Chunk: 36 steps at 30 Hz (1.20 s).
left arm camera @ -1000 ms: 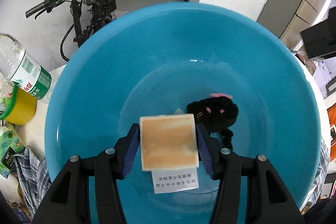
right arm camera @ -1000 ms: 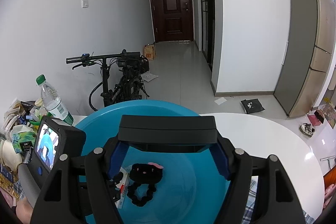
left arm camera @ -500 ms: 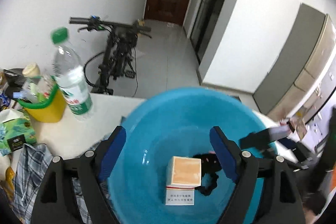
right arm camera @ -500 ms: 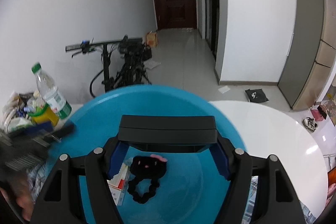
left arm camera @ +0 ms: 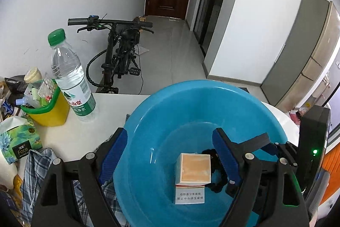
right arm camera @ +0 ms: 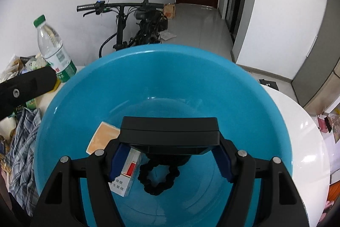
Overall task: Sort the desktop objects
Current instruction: 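Lower and open the left tool to drop the soap while right lowers frame, then open the right tool to drop the black frame into the basin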
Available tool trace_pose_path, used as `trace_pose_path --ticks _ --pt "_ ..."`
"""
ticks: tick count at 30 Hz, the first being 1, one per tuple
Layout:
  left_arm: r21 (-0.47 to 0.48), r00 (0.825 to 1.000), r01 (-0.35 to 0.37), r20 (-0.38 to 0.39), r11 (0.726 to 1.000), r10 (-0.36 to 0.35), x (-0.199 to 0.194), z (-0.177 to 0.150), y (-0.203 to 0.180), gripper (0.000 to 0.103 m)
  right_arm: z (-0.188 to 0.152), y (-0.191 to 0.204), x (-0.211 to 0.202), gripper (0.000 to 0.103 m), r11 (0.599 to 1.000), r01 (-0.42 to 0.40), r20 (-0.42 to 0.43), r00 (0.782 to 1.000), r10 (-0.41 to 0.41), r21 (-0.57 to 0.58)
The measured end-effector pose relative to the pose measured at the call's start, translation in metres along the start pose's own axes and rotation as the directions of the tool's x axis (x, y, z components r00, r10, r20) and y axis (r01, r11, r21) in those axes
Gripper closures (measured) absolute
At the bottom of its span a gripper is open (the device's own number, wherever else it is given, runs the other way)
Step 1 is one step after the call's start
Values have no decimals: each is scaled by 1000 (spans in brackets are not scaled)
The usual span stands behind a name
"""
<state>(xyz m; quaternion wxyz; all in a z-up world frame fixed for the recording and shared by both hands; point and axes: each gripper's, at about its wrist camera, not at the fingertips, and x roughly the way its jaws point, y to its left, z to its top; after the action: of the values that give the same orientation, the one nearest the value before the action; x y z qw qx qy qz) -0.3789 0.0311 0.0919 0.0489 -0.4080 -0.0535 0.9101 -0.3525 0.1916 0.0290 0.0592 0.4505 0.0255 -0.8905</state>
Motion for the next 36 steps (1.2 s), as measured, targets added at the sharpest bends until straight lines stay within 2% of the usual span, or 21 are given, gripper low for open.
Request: trace_pose_path --ticks 7,9,11,18,23,26,30,31,32,34,36 --pt "11 1000 -6 -1 1000 6 1 -2 -5 19 -2 -6 5 33 1000 6 -31 999 -6 4" --pt "16 1000 -9 -7 1000 9 2 -2 -6 19 -1 -8 2 29 1000 11 -21 1000 -11 17" --pt "20 1000 -7 -9 1000 8 2 -3 -7 19 0 -10 -2 20 999 21 -7 1000 -21 24" --pt "30 1000 -11 5 999 11 -2 -3 -9 19 5 -20 -14 20 998 31 29 999 -33 59" --pt "30 999 -18 33 999 17 -7 -2 -7 19 9 -27 -34 19 991 93 110 989 -103 96" --pt "63 995 -50 92 997 44 -16 -2 -12 19 11 -30 -56 13 986 112 212 968 -137 122" --pt "92 970 -63 240 994 39 -41 -4 -18 18 10 -31 -92 6 983 99 357 922 -150 156" --pt "96 959 -67 280 993 38 -49 -5 -19 16 9 -31 -101 0 983 93 382 912 -148 158" --pt "101 950 -73 311 992 39 -56 -6 -20 13 10 -30 -109 0 984 87 411 900 -146 159" --pt "114 928 -77 372 990 30 -70 -8 -22 0 8 -29 -127 0 981 87 466 870 -159 172" --pt "135 894 -67 447 989 -1 -87 -12 -25 0 6 -30 -141 0 979 82 508 845 -168 188"
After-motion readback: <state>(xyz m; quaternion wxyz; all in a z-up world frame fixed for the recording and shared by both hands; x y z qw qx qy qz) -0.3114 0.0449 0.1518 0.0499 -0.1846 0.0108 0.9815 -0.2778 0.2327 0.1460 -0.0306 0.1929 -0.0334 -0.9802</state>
